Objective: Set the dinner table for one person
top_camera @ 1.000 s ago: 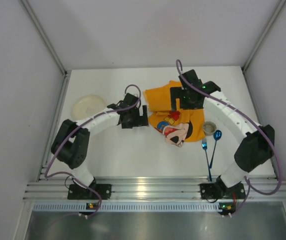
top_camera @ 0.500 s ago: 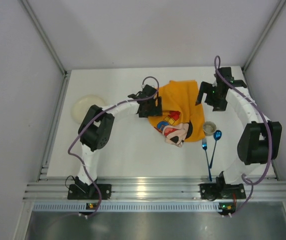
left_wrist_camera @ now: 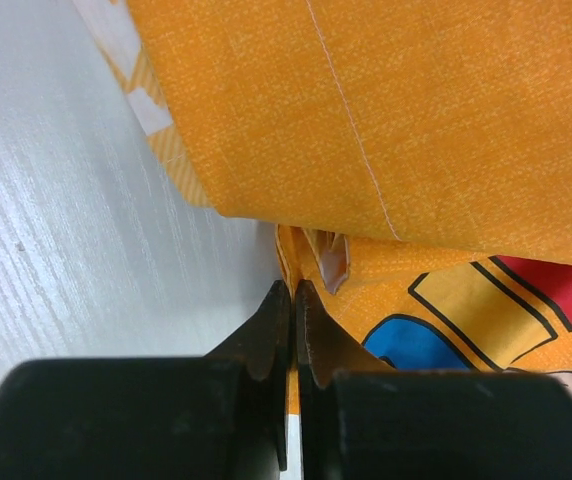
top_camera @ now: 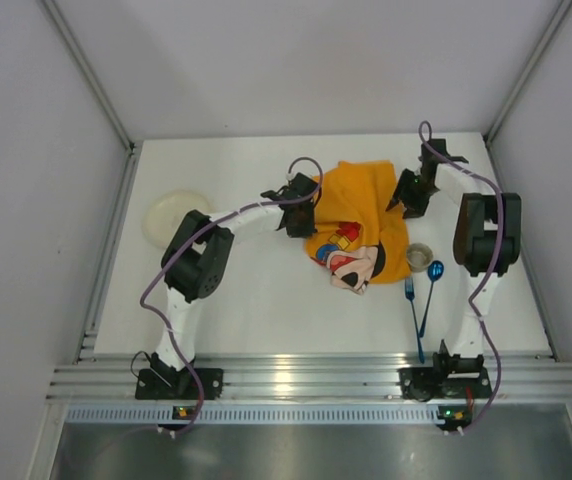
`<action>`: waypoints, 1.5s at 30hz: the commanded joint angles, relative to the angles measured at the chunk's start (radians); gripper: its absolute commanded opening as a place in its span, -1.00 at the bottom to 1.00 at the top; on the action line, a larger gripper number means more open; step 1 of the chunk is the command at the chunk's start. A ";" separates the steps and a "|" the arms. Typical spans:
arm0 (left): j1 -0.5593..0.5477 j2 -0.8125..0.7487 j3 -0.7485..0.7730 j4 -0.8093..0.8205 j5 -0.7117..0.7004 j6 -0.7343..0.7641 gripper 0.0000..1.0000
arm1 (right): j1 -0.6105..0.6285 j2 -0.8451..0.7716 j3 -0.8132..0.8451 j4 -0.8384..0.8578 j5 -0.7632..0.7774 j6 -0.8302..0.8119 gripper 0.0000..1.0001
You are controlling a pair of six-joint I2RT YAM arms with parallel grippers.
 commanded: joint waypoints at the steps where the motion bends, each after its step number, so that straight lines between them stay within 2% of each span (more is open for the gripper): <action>1: -0.002 -0.044 -0.023 -0.041 -0.027 -0.001 -1.00 | -0.002 -0.008 -0.072 0.040 -0.037 0.024 -0.03; 3: 0.001 -0.052 -0.029 -0.043 -0.027 -0.002 -1.00 | -0.002 -0.011 -0.088 0.052 -0.039 0.024 -0.16; 4: 0.000 -0.059 -0.029 -0.045 -0.030 -0.004 -1.00 | -0.002 -0.011 -0.106 0.058 -0.040 0.026 -0.38; 6: 0.011 -0.073 -0.042 -0.048 -0.029 -0.016 -1.00 | -0.002 -0.005 -0.116 0.070 -0.048 0.030 -0.62; 7: 0.014 -0.090 -0.049 -0.048 -0.027 -0.031 -1.00 | -0.002 -0.002 -0.119 0.073 -0.051 0.029 -0.90; 8: 0.020 -0.099 -0.059 -0.055 -0.027 -0.044 -1.00 | -0.002 0.003 -0.117 0.074 -0.051 0.029 -1.00; 12: 0.095 -0.216 -0.173 -0.065 -0.052 -0.087 -1.00 | -0.002 0.015 -0.105 0.067 -0.031 0.016 -1.00; 13: 0.110 -0.248 -0.247 -0.066 -0.059 -0.090 -1.00 | -0.002 0.017 -0.091 0.064 -0.028 0.012 -1.00; 17: 0.197 -0.510 -0.476 -0.121 -0.167 -0.097 -1.00 | -0.002 0.017 -0.039 0.015 0.024 -0.007 -1.00; 20: 0.242 -0.651 -0.575 -0.204 -0.216 -0.126 -1.00 | -0.036 0.011 -0.011 -0.011 0.052 -0.022 -1.00; 21: 0.268 -0.741 -0.631 -0.222 -0.236 -0.133 -1.00 | -0.036 0.011 -0.008 -0.014 0.061 -0.027 -1.00; 24: 0.279 -0.873 -0.709 -0.297 -0.297 -0.165 -1.00 | -0.033 0.012 -0.004 -0.015 0.044 -0.039 -1.00; 29: 0.281 -0.958 -0.786 -0.380 -0.319 -0.237 -1.00 | -0.030 0.009 -0.011 -0.023 0.041 -0.056 -1.00; 30: 0.282 -0.964 -0.808 -0.382 -0.314 -0.240 -0.80 | -0.028 0.008 -0.022 -0.023 0.043 -0.057 -1.00; 31: 0.281 -0.972 -0.817 -0.382 -0.308 -0.245 -0.48 | -0.028 0.005 -0.027 -0.028 0.041 -0.056 -1.00; 32: 0.281 -0.974 -0.828 -0.373 -0.306 -0.245 -0.03 | -0.025 -0.001 -0.031 -0.031 0.038 -0.057 -1.00; 33: 0.281 -0.972 -0.825 -0.371 -0.308 -0.249 0.95 | -0.022 -0.006 -0.039 -0.032 0.035 -0.062 -1.00; 34: 0.282 -0.966 -0.817 -0.373 -0.311 -0.251 0.96 | -0.019 -0.008 -0.042 -0.041 0.034 -0.069 -0.90; 35: 0.281 -0.961 -0.791 -0.373 -0.311 -0.248 0.97 | -0.017 -0.015 -0.044 -0.046 0.033 -0.074 -0.62; 36: 0.281 -0.955 -0.773 -0.374 -0.313 -0.242 0.96 | -0.017 -0.018 -0.047 -0.048 0.035 -0.082 -0.23; 37: 0.281 -0.933 -0.753 -0.377 -0.335 -0.231 0.97 | 0.019 -0.032 -0.045 -0.057 0.038 -0.092 0.98; 41: 0.300 -0.870 -0.592 -0.428 -0.424 -0.197 0.96 | 0.045 -0.093 -0.044 -0.081 0.044 -0.112 1.00; 43: 0.337 -0.850 -0.566 -0.405 -0.423 -0.156 0.96 | 0.059 -0.136 -0.045 -0.091 0.059 -0.123 1.00; 45: 0.423 -0.816 -0.559 -0.346 -0.370 -0.104 0.97 | 0.088 -0.205 -0.048 -0.097 0.075 -0.129 0.99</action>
